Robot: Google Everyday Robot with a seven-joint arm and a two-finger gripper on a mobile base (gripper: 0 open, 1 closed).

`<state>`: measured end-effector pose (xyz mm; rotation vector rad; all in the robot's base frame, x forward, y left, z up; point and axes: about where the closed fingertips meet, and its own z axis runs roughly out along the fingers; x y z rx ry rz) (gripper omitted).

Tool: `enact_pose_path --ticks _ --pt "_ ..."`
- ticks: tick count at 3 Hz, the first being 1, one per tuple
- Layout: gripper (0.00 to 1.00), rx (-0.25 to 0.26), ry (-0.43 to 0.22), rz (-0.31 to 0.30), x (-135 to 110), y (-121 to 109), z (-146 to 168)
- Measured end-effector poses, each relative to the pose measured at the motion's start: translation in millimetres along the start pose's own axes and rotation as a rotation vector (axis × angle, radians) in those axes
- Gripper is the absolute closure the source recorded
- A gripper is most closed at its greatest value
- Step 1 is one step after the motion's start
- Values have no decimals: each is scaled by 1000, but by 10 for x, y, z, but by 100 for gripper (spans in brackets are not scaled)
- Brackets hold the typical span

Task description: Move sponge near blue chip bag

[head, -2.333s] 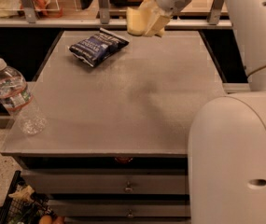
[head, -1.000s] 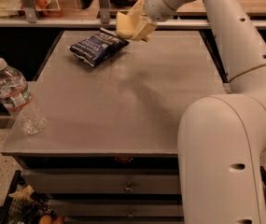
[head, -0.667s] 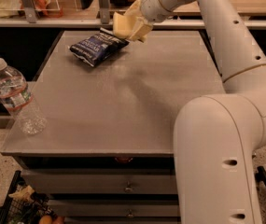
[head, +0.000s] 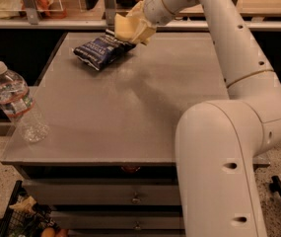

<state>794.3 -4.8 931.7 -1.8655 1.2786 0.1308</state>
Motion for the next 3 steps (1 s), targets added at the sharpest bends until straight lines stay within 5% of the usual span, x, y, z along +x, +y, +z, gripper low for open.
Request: enact_pose_path --ticks 1,3 --pt "100 -12 -18 -7 -43 1 83" --pt "59 -16 -36 -3 -84 -28 198"
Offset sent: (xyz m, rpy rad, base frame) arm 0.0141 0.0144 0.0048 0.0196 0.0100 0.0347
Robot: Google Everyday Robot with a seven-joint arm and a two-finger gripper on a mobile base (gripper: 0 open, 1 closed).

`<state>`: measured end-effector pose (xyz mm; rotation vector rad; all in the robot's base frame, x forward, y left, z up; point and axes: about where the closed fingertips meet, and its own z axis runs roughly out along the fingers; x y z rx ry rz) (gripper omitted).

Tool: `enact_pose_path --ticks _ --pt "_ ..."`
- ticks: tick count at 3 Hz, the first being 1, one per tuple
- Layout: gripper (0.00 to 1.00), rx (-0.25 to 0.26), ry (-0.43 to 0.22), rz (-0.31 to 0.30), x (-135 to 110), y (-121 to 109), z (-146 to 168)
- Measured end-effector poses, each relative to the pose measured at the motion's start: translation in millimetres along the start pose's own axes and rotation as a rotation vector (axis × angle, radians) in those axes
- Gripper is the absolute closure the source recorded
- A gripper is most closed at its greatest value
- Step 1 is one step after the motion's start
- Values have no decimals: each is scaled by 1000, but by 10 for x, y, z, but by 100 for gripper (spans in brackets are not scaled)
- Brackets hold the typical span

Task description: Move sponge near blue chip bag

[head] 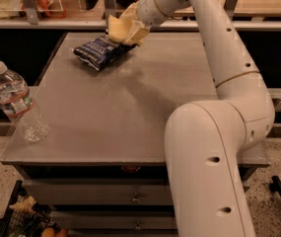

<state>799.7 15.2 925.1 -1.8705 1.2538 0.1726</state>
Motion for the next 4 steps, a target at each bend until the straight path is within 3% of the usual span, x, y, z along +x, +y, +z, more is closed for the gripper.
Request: enact_pose_path --ticks 2,3,4 --pt "13 -9 -11 5 -18 5 61" --pt "0 -25 -26 0 -41 31 114" --pt "0 -33 -38 1 -54 50 127"
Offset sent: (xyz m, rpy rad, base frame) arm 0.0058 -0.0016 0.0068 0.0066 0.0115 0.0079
